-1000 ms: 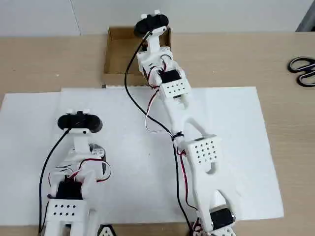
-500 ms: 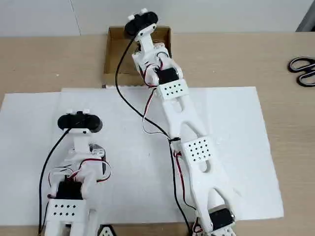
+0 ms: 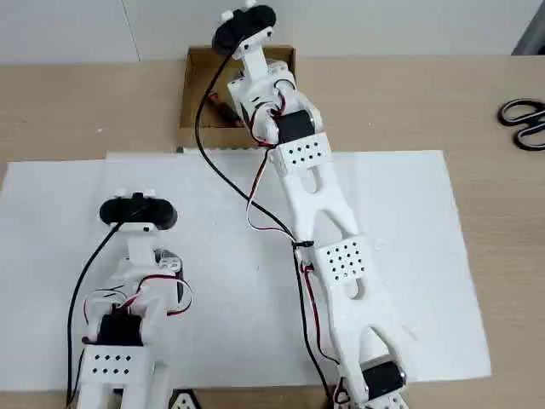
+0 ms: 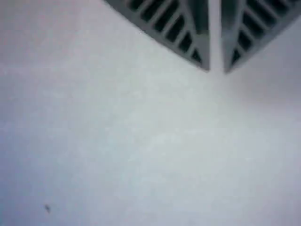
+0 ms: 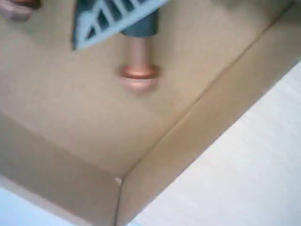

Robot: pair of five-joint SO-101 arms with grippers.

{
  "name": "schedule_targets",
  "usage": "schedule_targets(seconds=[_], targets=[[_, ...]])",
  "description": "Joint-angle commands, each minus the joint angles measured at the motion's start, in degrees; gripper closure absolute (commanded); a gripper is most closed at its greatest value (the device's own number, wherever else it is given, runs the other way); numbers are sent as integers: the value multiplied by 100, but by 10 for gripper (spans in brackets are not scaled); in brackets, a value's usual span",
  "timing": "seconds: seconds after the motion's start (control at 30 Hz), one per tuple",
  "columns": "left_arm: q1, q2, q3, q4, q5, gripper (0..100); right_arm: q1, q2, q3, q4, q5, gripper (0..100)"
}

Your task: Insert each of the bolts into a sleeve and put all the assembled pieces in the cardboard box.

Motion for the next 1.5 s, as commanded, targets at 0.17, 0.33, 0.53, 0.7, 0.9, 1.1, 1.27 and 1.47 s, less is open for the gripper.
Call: schedule_targets(seconds=[0.17, 0.33, 0.53, 0.7, 0.9, 1.1, 1.27, 1.47], targets=[[-35, -62, -22, -132, -9, 994, -48, -163, -334, 251, 62, 833], [-35, -62, -22, -132, -18, 994, -48, -198, -712, 848, 62, 834], [-9, -62, -22, -114, -26, 994, -101, -1191, -668, 1912, 26, 998], [-18, -62, -22, -114, -26, 994, -119, -1648, -668, 2448, 35, 995], [-18, -62, -22, -114, -26, 994, -127, -2378, -668, 3591, 26, 995], [-18, -62, -22, -114, -26, 994, -92, -3046, -668, 4523, -299, 995], [0, -62, -22, -114, -35, 994, 22, -3495, -563, 4585, -404, 995], [0, -62, -22, -114, -35, 994, 22, -4444, 360, 4620, -404, 995]])
